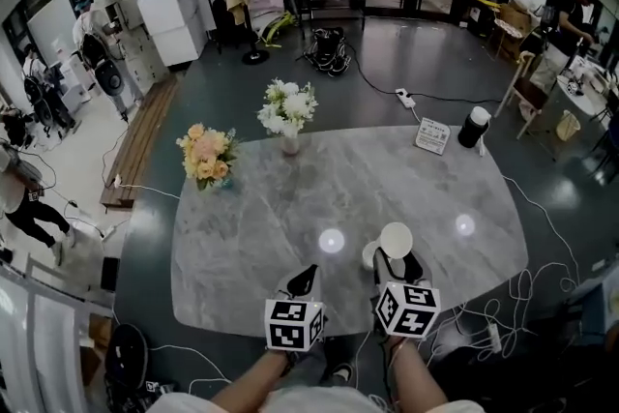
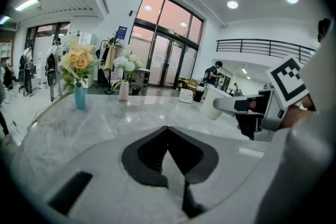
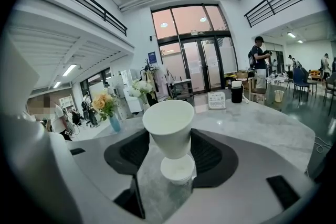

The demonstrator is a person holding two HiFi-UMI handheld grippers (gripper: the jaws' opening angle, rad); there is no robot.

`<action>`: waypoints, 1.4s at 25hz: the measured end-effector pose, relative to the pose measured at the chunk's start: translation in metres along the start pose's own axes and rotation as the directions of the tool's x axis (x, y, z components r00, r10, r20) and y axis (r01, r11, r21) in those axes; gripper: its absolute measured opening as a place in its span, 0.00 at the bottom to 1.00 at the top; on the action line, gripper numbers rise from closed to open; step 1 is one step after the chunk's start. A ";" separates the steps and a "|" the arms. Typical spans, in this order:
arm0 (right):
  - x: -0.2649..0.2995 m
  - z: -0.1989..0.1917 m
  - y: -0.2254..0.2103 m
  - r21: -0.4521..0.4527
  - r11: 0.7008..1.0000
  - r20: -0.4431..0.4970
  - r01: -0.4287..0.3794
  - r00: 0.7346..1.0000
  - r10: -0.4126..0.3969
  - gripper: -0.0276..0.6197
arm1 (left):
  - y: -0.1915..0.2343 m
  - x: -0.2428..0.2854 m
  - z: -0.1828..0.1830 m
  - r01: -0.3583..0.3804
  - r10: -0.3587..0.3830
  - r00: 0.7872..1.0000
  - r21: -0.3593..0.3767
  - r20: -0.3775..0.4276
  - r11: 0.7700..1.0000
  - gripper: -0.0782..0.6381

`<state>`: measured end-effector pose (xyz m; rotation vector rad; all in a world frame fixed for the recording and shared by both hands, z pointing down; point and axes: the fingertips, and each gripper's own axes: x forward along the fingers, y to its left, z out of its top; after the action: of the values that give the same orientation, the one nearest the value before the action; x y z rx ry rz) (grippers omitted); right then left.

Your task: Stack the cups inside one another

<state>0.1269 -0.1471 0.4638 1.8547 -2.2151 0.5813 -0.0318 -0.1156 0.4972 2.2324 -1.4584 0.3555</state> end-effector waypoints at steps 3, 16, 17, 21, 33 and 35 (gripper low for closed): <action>-0.005 -0.005 -0.007 0.004 1.000 -0.009 0.006 1.000 -0.006 0.39 | -0.014 0.008 -0.002 0.027 -0.027 1.000 0.005 -0.012 1.000 0.10; 0.004 -0.025 -0.015 0.017 1.000 -0.041 0.009 0.999 -0.009 0.39 | -0.025 0.030 -0.022 0.055 -0.055 0.996 -0.004 -0.073 0.998 0.10; 0.006 -0.027 -0.015 0.018 1.000 -0.044 0.008 0.999 -0.007 0.39 | -0.024 0.031 -0.023 0.054 -0.054 0.996 -0.006 -0.076 0.999 0.10; 0.013 -0.035 -0.011 0.018 1.000 -0.058 -0.002 0.998 0.003 0.39 | -0.018 0.035 -0.028 0.049 -0.049 0.995 -0.012 -0.086 0.999 0.10; 0.029 -0.054 -0.006 -0.004 1.000 -0.097 -0.005 0.995 0.004 0.39 | -0.006 0.045 -0.052 0.044 -0.049 0.988 -0.037 -0.144 0.998 0.10; 0.031 -0.056 -0.006 -0.008 1.000 -0.101 -0.003 0.995 0.002 0.39 | -0.004 0.047 -0.054 0.045 -0.051 0.987 -0.040 -0.150 0.998 0.10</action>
<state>0.1210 -0.1528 0.5276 1.7773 -2.1528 0.6510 -0.0076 -0.1251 0.5646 2.1572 -1.3196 0.4677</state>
